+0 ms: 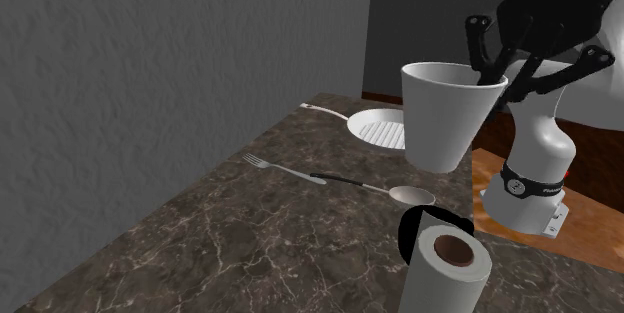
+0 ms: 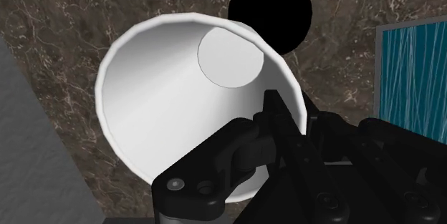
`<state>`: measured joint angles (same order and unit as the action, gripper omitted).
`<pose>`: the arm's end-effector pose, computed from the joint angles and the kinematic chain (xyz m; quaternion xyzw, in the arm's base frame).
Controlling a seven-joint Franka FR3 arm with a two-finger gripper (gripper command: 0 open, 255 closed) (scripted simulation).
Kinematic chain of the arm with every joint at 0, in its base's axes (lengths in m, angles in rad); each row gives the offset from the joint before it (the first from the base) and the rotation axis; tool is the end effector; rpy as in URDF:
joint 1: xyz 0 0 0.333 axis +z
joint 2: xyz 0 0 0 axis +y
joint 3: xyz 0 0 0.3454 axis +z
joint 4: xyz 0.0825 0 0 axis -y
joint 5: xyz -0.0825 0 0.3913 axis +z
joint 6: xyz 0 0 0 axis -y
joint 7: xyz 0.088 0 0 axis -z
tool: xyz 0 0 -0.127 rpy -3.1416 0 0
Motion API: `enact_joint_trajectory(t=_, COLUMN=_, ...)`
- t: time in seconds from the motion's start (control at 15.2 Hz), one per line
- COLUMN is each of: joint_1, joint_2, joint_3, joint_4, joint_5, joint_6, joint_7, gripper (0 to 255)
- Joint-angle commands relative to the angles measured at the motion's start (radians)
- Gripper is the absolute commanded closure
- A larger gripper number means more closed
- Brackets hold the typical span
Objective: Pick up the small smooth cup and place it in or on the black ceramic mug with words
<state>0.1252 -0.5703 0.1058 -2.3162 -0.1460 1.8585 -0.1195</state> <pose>0.3765 0.0811 0.5655 0.9765 0.1832 0.0590 0.0967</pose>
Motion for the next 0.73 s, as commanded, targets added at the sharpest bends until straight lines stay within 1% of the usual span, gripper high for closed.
enact_joint_trajectory(t=0.0, joint_1=0.019, joint_2=-0.029, joint_3=0.036, joint_4=-0.006, joint_5=0.019, joint_6=-0.03, joint_7=0.042, gripper=255)
enact_joint_trajectory(t=0.13, joint_1=0.043, joint_2=-0.063, joint_3=0.079, joint_4=-0.017, joint_5=0.044, joint_6=-0.061, joint_7=0.09, gripper=255)
enact_joint_trajectory(t=0.66, joint_1=0.046, joint_2=-0.066, joint_3=0.084, joint_4=-0.125, joint_5=0.044, joint_6=0.043, joint_7=0.108, gripper=255)
